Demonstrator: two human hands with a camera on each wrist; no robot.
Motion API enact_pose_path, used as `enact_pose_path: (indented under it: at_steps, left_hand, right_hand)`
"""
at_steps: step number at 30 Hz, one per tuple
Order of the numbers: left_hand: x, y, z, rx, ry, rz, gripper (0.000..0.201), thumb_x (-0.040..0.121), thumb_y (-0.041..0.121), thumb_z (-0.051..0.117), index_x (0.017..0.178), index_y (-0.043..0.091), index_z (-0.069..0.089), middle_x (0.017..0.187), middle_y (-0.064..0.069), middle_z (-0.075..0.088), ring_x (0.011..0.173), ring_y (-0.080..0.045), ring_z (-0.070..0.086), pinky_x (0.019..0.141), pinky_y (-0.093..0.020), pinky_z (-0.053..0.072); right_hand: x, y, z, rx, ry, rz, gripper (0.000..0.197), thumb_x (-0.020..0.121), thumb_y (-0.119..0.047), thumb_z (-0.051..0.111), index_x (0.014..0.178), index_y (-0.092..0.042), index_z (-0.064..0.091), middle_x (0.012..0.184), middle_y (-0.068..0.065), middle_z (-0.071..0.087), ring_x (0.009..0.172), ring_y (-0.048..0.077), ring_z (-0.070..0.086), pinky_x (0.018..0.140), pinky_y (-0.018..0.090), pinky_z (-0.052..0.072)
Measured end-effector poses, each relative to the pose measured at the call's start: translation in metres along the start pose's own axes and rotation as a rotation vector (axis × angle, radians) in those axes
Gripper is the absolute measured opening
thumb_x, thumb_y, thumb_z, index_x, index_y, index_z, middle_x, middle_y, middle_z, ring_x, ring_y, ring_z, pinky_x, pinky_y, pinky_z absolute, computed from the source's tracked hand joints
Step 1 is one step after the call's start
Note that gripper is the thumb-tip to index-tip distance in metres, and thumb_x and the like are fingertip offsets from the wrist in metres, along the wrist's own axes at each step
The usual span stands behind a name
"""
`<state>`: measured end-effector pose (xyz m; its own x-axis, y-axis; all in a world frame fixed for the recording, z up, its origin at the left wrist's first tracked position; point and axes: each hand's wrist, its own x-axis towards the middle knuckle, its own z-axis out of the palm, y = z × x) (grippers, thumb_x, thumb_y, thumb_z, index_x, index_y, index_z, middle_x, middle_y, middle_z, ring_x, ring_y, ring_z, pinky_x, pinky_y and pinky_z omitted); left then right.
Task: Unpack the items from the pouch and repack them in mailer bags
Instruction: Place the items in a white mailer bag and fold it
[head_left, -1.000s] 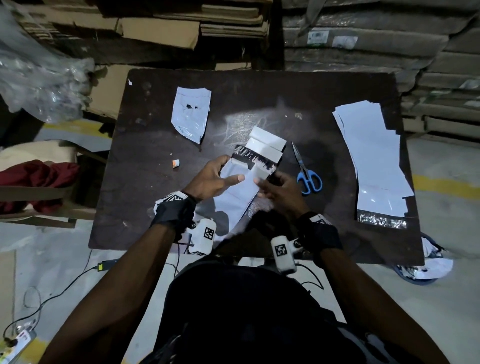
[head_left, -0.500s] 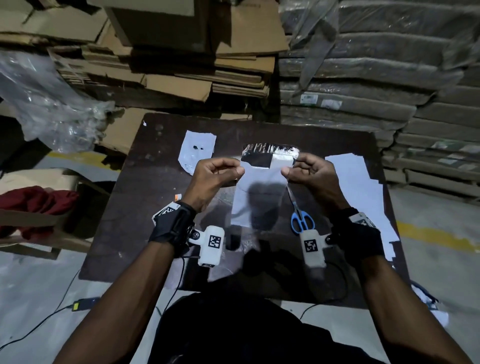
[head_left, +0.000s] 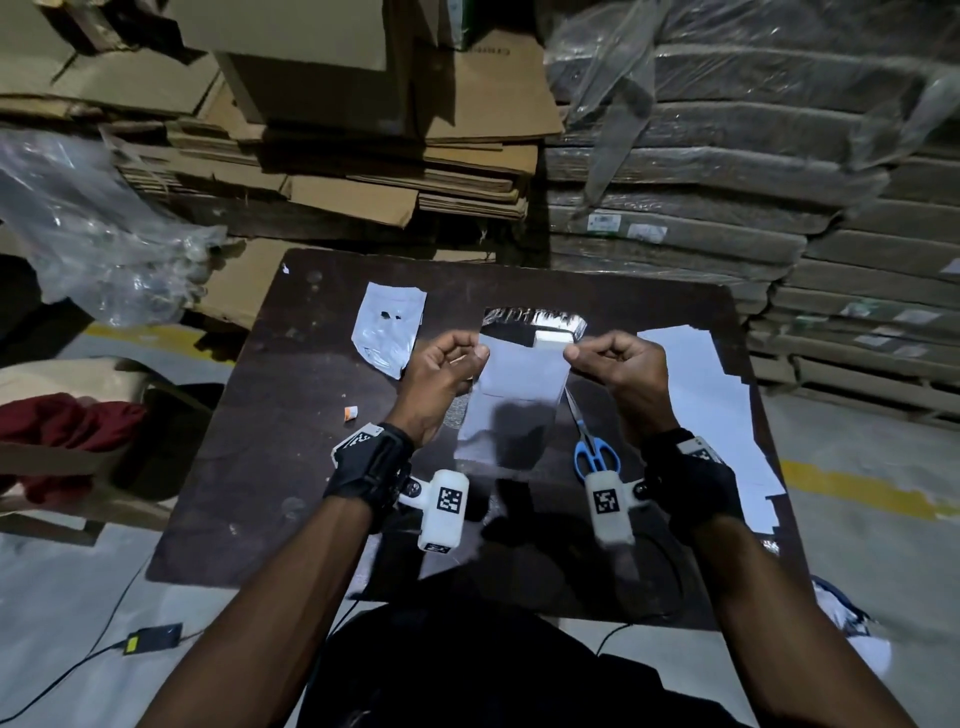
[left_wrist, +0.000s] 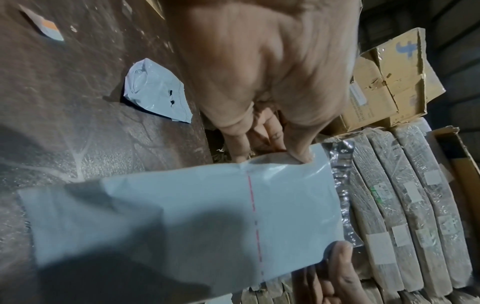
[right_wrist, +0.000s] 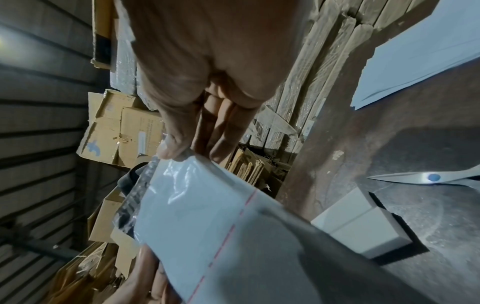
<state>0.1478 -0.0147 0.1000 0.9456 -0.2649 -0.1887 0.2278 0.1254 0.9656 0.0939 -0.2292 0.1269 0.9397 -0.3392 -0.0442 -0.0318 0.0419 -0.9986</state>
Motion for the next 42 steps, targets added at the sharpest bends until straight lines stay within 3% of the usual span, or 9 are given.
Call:
enact_pose_path:
  at_steps: [9, 14, 20, 23, 25, 29, 34, 40, 42]
  left_hand:
    - [0.000, -0.001, -0.005, 0.029, -0.022, 0.035, 0.004, 0.091, 0.005, 0.065, 0.093, 0.008, 0.064, 0.073, -0.001, 0.060, 0.069, -0.017, 0.052, 0.075, -0.032, 0.048]
    - [0.002, 0.000, -0.003, 0.045, -0.022, 0.036, 0.005, 0.092, 0.007, 0.065, 0.090, 0.012, 0.063, 0.073, 0.007, 0.062, 0.070, -0.006, 0.056, 0.080, -0.030, 0.051]
    - [0.004, -0.005, -0.003, 0.043, -0.037, 0.002, 0.009, 0.093, 0.008, 0.063, 0.088, 0.014, 0.061, 0.073, 0.003, 0.056, 0.065, -0.007, 0.052, 0.069, -0.024, 0.050]
    - [0.006, -0.005, -0.004, 0.046, -0.056, -0.008, 0.007, 0.094, 0.009, 0.063, 0.090, 0.015, 0.060, 0.077, 0.001, 0.057, 0.068, -0.006, 0.055, 0.070, -0.023, 0.050]
    - [0.009, -0.008, -0.008, 0.048, -0.072, -0.014, 0.011, 0.090, 0.009, 0.068, 0.098, 0.013, 0.061, 0.088, -0.003, 0.064, 0.077, -0.008, 0.062, 0.072, -0.023, 0.053]
    - [0.017, -0.028, -0.010, 0.241, -0.216, -0.042, 0.051, 0.077, 0.000, 0.079, 0.123, 0.006, 0.058, 0.113, -0.005, 0.068, 0.096, -0.005, 0.067, 0.081, -0.018, 0.052]
    - [0.029, -0.057, -0.008, 0.497, -0.227, -0.034, 0.028, 0.081, 0.003, 0.076, 0.107, 0.009, 0.070, 0.087, 0.005, 0.073, 0.071, -0.004, 0.067, 0.076, -0.032, 0.053]
    - [0.026, -0.054, -0.002, 0.413, -0.245, -0.021, 0.028, 0.088, 0.014, 0.071, 0.114, 0.004, 0.069, 0.093, -0.006, 0.073, 0.075, -0.013, 0.066, 0.068, -0.026, 0.052]
    - [0.022, -0.051, -0.003, 0.366, -0.240, -0.025, 0.028, 0.093, 0.024, 0.066, 0.111, 0.002, 0.068, 0.071, -0.011, 0.058, 0.056, -0.016, 0.050, 0.052, -0.023, 0.038]
  right_hand:
    - [0.000, 0.006, -0.003, 0.003, -0.061, 0.032, 0.007, 0.087, -0.004, 0.068, 0.081, -0.003, 0.064, 0.072, -0.001, 0.059, 0.061, 0.006, 0.055, 0.064, 0.017, 0.050]
    - [0.003, 0.009, -0.006, 0.015, -0.090, 0.055, 0.009, 0.089, -0.010, 0.068, 0.081, -0.009, 0.063, 0.070, 0.002, 0.059, 0.066, 0.011, 0.057, 0.070, 0.023, 0.055]
    - [0.005, 0.026, 0.001, -0.116, -0.250, 0.095, 0.027, 0.081, -0.002, 0.075, 0.104, -0.007, 0.062, 0.089, 0.001, 0.068, 0.084, 0.015, 0.066, 0.077, 0.026, 0.053]
    - [0.002, 0.036, 0.006, -0.178, -0.242, 0.079, 0.008, 0.084, 0.007, 0.068, 0.084, -0.001, 0.066, 0.061, -0.014, 0.067, 0.059, -0.004, 0.059, 0.062, 0.012, 0.047]
    - [0.003, 0.039, 0.010, -0.179, -0.206, 0.047, 0.019, 0.086, 0.009, 0.064, 0.076, -0.006, 0.062, 0.050, -0.018, 0.060, 0.048, -0.007, 0.053, 0.052, 0.006, 0.040]
    - [0.007, 0.051, 0.011, -0.115, -0.183, 0.073, 0.019, 0.087, 0.008, 0.064, 0.075, -0.007, 0.062, 0.052, -0.017, 0.060, 0.051, -0.005, 0.054, 0.054, 0.009, 0.041]
    - [0.008, 0.069, 0.011, -0.146, -0.199, 0.171, 0.028, 0.079, 0.012, 0.070, 0.107, 0.008, 0.063, 0.077, -0.010, 0.074, 0.073, 0.003, 0.067, 0.070, 0.018, 0.054]
    - [0.003, 0.082, 0.008, -0.331, -0.175, 0.152, 0.021, 0.075, -0.005, 0.080, 0.088, 0.008, 0.069, 0.083, 0.017, 0.071, 0.076, 0.015, 0.057, 0.069, 0.040, 0.051]
    - [0.001, 0.075, 0.009, -0.274, -0.173, 0.158, 0.020, 0.078, 0.001, 0.076, 0.095, 0.010, 0.068, 0.089, 0.020, 0.070, 0.079, 0.020, 0.061, 0.074, 0.040, 0.053]
